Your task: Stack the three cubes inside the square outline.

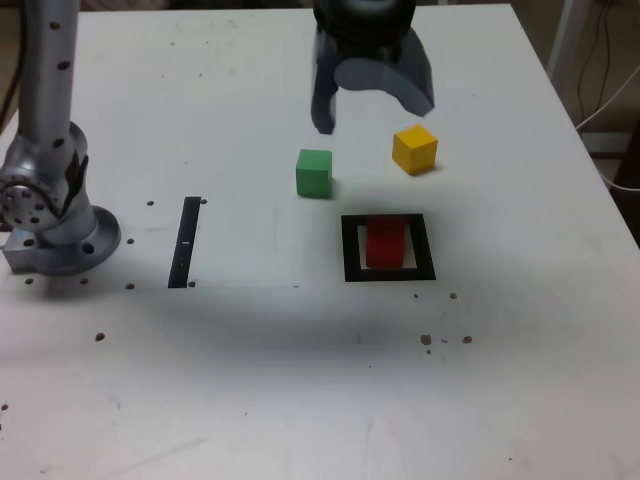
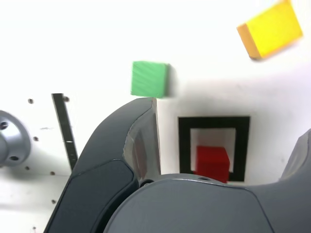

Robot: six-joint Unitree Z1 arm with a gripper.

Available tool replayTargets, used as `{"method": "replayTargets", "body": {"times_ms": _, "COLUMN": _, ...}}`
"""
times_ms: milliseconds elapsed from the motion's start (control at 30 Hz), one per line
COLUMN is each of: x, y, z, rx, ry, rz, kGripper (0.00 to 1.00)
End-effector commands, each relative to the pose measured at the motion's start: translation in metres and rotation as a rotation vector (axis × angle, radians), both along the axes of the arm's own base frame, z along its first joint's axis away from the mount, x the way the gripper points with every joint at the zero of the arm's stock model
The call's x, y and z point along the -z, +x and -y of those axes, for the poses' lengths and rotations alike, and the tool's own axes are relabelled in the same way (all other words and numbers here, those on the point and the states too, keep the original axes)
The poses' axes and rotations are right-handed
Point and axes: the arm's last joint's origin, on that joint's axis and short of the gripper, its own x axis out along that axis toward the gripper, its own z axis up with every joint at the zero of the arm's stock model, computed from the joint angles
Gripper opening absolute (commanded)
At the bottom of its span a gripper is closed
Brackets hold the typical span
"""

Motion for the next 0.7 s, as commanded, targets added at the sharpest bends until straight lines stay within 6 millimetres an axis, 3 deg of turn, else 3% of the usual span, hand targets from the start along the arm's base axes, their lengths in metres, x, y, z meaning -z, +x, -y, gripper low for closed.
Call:
{"method": "replayTargets", "body": {"times_ms": 0, "x": 0.001, "y": 0.008, "z": -0.007, "rx": -0.029, "ry": -0.004, "rz": -0.024, "kGripper": 1.0}}
{"method": "replayTargets", "body": {"times_ms": 300, "x": -0.008, "y": 0.024, "z": -0.028, "rx": -0.098, "ry": -0.158, "rz": 0.008, "kGripper": 1.0}}
{"method": "replayTargets", "body": {"times_ms": 667, "x": 0.012, "y": 0.04, "z": -0.056, "rx": -0.189, "ry": -0.208, "rz": -0.014, "kGripper": 1.0}}
